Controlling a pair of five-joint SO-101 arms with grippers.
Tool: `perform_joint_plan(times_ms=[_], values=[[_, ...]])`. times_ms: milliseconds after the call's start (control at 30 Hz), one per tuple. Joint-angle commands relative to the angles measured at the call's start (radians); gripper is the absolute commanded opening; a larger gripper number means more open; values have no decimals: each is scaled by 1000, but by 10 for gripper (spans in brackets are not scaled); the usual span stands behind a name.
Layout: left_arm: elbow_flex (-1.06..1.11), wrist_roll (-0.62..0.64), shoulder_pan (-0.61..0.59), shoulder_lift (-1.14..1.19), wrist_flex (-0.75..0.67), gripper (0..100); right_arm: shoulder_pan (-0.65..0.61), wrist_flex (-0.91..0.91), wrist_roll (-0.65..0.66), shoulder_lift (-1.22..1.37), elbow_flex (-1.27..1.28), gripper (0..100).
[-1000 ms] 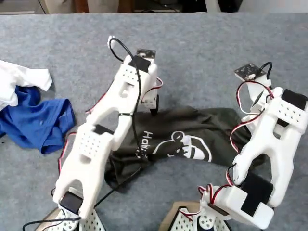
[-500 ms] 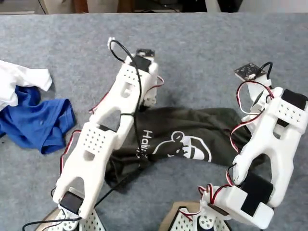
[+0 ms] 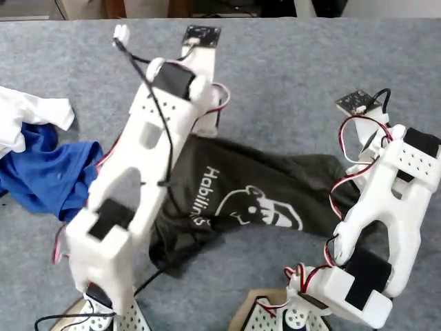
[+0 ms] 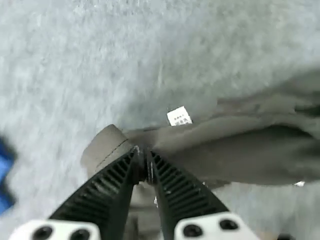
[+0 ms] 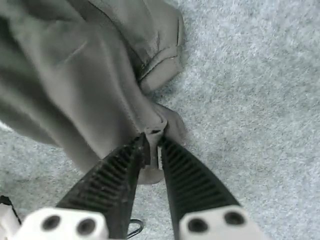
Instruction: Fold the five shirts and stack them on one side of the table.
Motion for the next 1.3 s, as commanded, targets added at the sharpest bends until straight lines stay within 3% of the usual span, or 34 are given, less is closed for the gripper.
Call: perform_joint_plan(times_ms=[0,133,267,400,600,800,967,1267], values=[[427,-9,-6,-160,-180,18,12,-26,8,-25,-4,5],[872,-12,-8,-249,-500,18,12,-57,8,-25,-2,5],[1073,-11,5,-280,-674,18,12,-57,11,-25,-4,5],[1109,-11,-5,-278,-671,34,12,-57,11,-25,-4,5],[1059,2,-66,-291,-597,299,-5,-57,11,-24,1,5],[700,18,-204,-278,-385,299,-5,-57,11,-24,1,5],[632,60,-221,-225,-442,300,-5,-58,11,-18,1,5],[591,83,-245,110,-446,239,1,-71,11,-18,1,5]])
